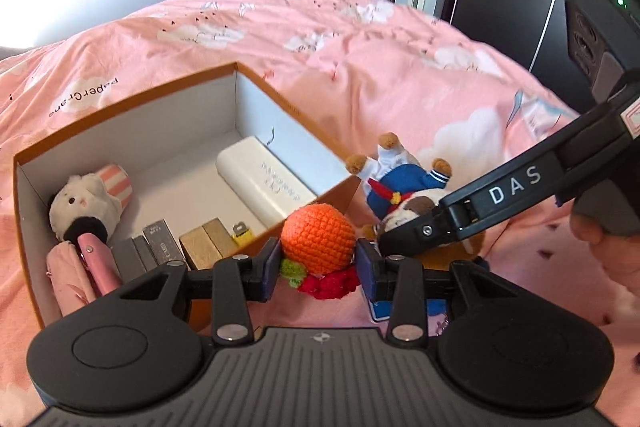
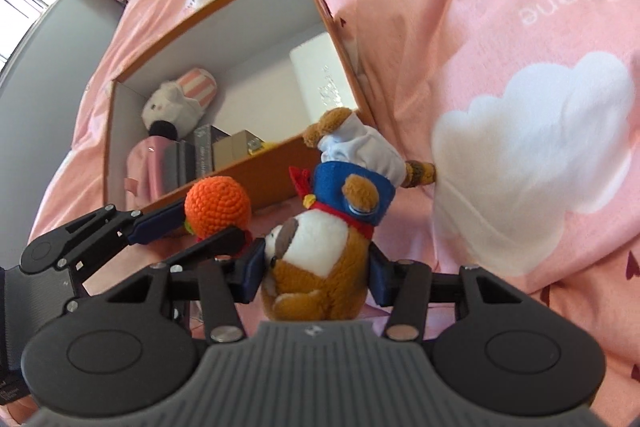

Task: Organize objects
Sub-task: 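Carry the dog plush and crocheted fruit into the orange box with both tools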

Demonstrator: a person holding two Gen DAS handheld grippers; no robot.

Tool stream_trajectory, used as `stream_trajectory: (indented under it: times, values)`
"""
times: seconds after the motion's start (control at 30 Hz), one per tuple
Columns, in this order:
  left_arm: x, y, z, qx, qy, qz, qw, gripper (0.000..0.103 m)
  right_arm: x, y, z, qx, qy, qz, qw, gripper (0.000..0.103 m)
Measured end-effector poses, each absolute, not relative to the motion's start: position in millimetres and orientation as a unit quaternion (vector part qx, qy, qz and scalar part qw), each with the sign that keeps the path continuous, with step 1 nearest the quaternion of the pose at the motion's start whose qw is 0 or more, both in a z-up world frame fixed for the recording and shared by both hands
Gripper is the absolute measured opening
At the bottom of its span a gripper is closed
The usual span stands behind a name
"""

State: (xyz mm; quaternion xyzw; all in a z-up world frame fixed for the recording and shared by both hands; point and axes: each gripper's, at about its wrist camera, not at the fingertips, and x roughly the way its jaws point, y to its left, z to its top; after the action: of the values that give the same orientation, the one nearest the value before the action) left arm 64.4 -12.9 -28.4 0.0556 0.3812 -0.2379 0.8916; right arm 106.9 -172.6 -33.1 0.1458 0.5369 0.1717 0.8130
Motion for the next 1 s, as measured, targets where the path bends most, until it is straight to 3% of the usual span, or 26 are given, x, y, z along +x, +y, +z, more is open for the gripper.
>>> stream_trajectory:
  times: [0.3,0.53,1.0]
  values:
    - [70,7,13,0.008,0.346,-0.224,0.911,0.045,117,-165,18,0.142,0.479,0.210,0.841,0.053]
    - [93,33,29,0.028,0.327,-0.182,0.927,0.045,148,-144,42,0.131,0.456,0.245,0.845,0.053]
    - [156,86,39,0.040,0.318,-0.101,0.942,0.045,243,-90,27,0.132,0.464,0.245,0.841,0.053]
